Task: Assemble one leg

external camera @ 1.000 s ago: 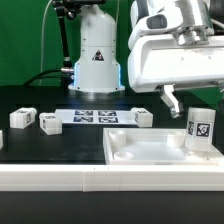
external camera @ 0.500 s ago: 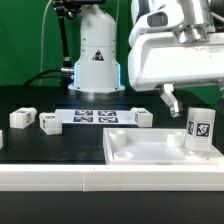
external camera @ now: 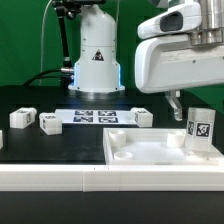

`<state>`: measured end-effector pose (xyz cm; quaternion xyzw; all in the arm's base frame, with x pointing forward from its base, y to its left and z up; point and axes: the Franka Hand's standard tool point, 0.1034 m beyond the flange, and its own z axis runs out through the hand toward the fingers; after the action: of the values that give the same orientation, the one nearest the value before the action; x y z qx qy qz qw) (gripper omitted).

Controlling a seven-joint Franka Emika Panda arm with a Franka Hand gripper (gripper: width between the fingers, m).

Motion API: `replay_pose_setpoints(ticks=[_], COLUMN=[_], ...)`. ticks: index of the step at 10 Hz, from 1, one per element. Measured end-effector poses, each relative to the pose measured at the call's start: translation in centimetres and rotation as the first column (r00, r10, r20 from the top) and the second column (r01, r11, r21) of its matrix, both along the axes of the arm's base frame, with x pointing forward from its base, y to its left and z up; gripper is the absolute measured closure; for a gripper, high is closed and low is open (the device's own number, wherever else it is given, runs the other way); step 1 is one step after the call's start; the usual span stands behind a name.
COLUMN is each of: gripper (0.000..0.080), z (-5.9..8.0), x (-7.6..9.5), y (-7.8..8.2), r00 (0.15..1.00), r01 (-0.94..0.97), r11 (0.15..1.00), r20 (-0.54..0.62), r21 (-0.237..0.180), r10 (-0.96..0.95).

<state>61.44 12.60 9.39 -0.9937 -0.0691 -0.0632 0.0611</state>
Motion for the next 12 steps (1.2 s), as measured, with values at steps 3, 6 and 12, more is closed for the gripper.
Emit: replay_pose_setpoints(ticks=[3, 6, 12], gripper=[0.0150, 0.0176, 0.0499], z=[-0.59, -1.06, -1.09], x=[-0.37, -0.77, -0.66], y=[-0.15, -0.19, -0.77], r00=[1.000, 1.000, 1.000], r01=[-0.005, -0.004, 0.017], r11=[1.000, 1.000, 1.000], r20=[-0.008, -0.003, -0.004], r21=[-0.003, -0.004, -0.007], r10=[0.005, 0.004, -0.017])
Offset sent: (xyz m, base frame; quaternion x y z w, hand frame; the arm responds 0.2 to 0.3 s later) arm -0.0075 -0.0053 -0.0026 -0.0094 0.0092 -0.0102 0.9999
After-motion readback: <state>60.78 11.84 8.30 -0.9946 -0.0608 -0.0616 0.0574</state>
